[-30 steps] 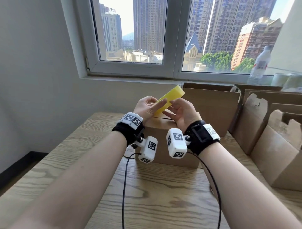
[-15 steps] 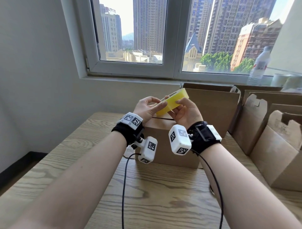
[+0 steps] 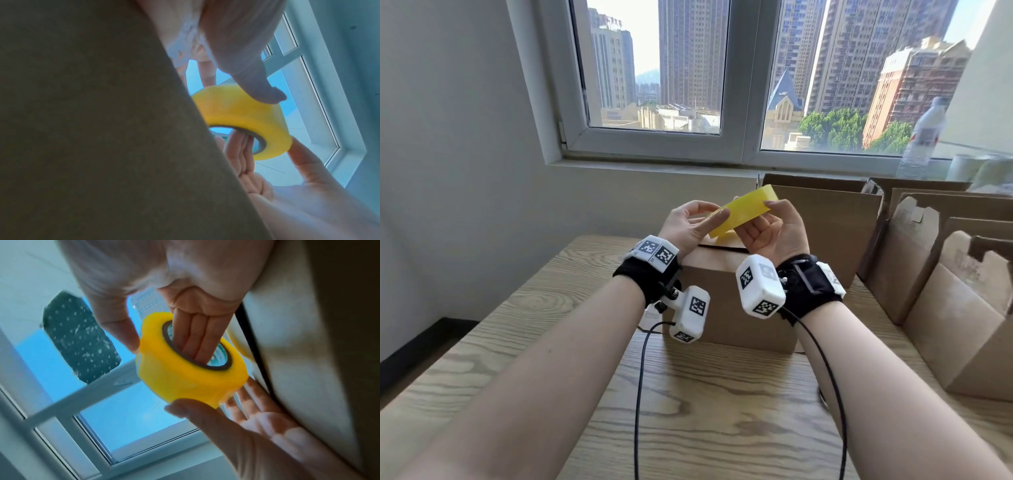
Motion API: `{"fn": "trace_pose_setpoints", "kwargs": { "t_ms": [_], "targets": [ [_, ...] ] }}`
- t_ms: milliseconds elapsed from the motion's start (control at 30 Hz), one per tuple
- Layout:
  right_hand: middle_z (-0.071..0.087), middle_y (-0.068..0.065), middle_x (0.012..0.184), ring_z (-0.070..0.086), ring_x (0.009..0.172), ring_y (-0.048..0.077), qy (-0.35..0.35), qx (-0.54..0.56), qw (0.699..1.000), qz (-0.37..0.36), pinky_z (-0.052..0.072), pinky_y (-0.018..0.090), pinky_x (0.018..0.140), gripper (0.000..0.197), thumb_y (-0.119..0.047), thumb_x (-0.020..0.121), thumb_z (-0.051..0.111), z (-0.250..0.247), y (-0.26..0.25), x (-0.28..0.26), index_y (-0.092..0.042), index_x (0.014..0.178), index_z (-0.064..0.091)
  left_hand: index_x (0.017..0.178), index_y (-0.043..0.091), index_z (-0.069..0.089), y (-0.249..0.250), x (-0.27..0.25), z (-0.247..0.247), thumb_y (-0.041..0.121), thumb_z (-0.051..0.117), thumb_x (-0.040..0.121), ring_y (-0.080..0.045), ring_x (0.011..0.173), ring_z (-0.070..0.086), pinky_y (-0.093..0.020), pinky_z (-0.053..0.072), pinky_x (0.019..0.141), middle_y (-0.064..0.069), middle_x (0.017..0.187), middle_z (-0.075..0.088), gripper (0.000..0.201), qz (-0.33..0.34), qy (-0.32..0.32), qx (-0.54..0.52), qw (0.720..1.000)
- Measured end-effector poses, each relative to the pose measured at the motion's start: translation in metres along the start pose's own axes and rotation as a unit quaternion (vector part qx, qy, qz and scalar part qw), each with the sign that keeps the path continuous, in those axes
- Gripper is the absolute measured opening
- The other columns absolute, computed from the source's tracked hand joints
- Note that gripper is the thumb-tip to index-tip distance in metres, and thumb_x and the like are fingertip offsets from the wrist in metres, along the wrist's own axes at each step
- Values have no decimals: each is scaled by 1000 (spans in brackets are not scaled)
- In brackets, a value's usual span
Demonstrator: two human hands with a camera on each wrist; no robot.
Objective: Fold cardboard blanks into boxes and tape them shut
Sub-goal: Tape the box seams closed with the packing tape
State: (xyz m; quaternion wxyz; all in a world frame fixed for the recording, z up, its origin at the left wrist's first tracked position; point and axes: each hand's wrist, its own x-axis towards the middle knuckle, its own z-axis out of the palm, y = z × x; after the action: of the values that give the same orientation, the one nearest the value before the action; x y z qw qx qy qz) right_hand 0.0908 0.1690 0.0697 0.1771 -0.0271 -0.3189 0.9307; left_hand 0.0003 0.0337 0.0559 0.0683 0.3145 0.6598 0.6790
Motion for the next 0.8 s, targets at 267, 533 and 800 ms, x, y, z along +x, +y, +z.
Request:
{"fn": "trace_pose_setpoints", "kwargs": {
  "t_ms": [267, 533, 800],
  "targets": [
    [73, 18, 99, 73, 82, 29, 33, 58, 998, 13, 61, 36, 78, 41, -33, 95, 59, -2, -5, 0, 5, 109, 57, 102, 22, 69, 1, -1, 1, 77, 81, 39, -14, 82, 66, -34, 52, 84, 3, 91, 73, 85, 2, -57, -13, 998],
    [72, 11, 89, 69, 82, 21, -11, -235, 970, -58, 56, 30, 83, 15, -9, 83, 65, 5, 13, 0, -6, 98, 68, 85, 16, 64, -1, 4, 2, 84, 77, 35, -22, 78, 61, -45, 52, 85, -4, 78, 68, 86, -29, 6, -44, 999],
    [70, 3, 82, 62, 87, 21, -36, -352, 931, -87, 47, 31, 83, 14, -13, 67, 64, 6, 18, 0, -18, 76, 74, 94, 4, 62, -1, 2, 1, 65, 79, 62, -18, 67, 64, -35, 54, 73, -6, 76, 70, 70, -31, 26, -25, 999]
  ]
}}
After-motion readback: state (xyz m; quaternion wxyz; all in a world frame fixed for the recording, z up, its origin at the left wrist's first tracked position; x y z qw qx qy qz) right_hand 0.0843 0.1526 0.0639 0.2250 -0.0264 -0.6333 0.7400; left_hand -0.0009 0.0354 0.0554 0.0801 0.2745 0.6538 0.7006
